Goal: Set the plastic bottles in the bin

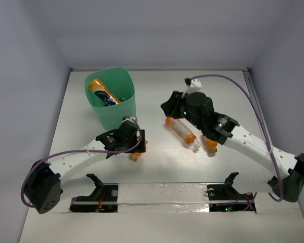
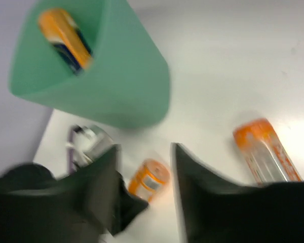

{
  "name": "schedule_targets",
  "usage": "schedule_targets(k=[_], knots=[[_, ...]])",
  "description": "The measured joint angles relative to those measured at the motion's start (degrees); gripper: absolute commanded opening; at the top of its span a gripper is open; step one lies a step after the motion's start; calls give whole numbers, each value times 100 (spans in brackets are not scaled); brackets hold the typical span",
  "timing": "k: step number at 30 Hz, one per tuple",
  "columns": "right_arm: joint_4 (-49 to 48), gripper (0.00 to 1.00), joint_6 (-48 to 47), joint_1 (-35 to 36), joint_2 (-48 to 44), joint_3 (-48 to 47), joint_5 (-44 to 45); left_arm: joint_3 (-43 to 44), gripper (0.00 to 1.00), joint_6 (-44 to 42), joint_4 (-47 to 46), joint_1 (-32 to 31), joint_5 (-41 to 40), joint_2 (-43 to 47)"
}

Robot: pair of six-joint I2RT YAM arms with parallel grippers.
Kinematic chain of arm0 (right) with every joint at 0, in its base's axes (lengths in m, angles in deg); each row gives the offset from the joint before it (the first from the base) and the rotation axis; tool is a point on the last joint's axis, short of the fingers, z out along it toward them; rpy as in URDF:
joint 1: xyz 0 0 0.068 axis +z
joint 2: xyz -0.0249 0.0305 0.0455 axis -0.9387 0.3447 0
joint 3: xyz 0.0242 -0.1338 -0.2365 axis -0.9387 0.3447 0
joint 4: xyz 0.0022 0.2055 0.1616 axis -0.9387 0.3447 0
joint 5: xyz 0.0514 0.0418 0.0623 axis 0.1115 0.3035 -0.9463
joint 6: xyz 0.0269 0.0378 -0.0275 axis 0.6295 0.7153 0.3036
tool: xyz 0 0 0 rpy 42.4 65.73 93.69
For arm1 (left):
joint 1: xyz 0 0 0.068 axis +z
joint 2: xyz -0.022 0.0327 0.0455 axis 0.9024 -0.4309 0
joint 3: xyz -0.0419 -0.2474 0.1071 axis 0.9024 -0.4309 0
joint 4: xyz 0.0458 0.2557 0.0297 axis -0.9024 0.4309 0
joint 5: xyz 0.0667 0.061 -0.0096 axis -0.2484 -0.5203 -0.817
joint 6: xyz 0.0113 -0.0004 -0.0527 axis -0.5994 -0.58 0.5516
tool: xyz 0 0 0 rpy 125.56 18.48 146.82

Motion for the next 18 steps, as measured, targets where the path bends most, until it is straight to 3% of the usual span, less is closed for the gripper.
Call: schedule_targets(k=[3,6,10,15,18], knots=[[-2,81,-11,-236,-577,1156,-258,35,81,-61,-7,0,-192,-264],[162,90,-151,-575,-754,1799,-632,83,81,-149,-101,0,-249,-634],[400,95,-540,-951,-708,1908,-960,153,78,-275,-245,0,-254,-1191],[664,95,-1165,-1412,-166,1508,-1419,302,47,-376,-369,0,-308,-1650],[896,95,-1526,-1554,627,1019,-1574,378,42,-369,-476,0,-306,-1751]])
